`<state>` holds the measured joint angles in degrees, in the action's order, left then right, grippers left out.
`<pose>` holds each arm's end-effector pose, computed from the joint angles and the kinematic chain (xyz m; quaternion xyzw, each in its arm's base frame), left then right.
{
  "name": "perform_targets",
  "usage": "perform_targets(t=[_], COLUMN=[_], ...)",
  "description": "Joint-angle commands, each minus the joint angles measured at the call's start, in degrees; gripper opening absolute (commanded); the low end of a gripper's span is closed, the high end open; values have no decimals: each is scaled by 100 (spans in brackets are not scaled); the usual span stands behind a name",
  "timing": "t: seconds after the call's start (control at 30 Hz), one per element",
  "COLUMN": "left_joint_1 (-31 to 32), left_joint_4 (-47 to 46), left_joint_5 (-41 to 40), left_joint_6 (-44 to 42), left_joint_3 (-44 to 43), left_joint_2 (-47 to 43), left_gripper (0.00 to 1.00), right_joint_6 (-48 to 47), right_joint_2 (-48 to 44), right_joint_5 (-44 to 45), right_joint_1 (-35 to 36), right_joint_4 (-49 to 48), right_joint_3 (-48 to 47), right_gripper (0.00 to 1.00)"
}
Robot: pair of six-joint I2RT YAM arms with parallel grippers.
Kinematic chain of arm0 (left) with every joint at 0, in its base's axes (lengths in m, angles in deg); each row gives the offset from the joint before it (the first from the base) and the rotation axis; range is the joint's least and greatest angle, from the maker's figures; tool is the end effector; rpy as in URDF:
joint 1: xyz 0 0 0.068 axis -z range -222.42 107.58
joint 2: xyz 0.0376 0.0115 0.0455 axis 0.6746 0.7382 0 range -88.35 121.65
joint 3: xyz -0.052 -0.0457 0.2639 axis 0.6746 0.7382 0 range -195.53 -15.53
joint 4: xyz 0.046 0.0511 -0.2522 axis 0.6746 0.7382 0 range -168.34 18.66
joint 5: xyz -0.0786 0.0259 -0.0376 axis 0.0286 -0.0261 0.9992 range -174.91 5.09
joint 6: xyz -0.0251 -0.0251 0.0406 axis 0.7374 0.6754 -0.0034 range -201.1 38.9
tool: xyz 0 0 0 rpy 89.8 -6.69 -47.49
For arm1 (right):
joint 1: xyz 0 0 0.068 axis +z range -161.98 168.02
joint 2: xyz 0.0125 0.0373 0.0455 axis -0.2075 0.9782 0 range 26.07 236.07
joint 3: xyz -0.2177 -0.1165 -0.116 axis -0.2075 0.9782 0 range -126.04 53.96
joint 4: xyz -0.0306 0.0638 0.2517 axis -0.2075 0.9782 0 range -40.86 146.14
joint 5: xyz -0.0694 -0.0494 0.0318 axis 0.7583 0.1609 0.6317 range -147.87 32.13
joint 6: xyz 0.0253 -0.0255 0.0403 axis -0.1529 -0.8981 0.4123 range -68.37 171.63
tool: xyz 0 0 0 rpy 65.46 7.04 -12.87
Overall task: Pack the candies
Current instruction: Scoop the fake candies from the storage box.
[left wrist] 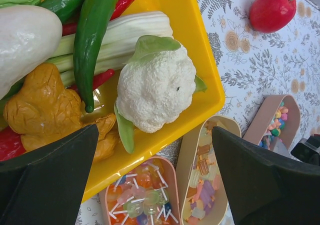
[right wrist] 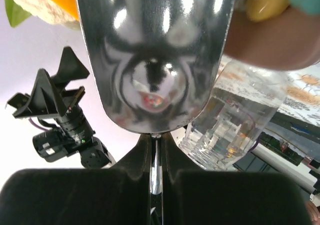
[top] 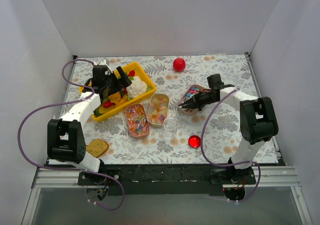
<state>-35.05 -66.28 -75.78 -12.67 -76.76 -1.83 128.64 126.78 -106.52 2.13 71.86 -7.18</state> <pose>0.3343 -0.0491 0.2604 -0.4235 0.7875 -0.3278 0.3050 0.3247 0.1091 0.1767 -0.3775 -0.8062 -0.4358 0.1327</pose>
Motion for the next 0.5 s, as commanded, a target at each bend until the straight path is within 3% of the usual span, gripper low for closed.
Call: perform_targets(t=[0.0,0.47], left_joint_1=[36,36], left_joint_4=[25,-63], left_joint_5=[-209,-420], left_joint_6=[-75,-84], left_joint_3=[-143,138], left_joint_2=[-162,-364], left_gripper=[98,98], right_joint_6=[-616,-2084], right_joint_2=[283,1056], right_joint_5=[302,1172], right_joint_1=[-320,-462], right_joint_4=[812,2096], right_joint_3=[-520,-1611], right_gripper=[1,1])
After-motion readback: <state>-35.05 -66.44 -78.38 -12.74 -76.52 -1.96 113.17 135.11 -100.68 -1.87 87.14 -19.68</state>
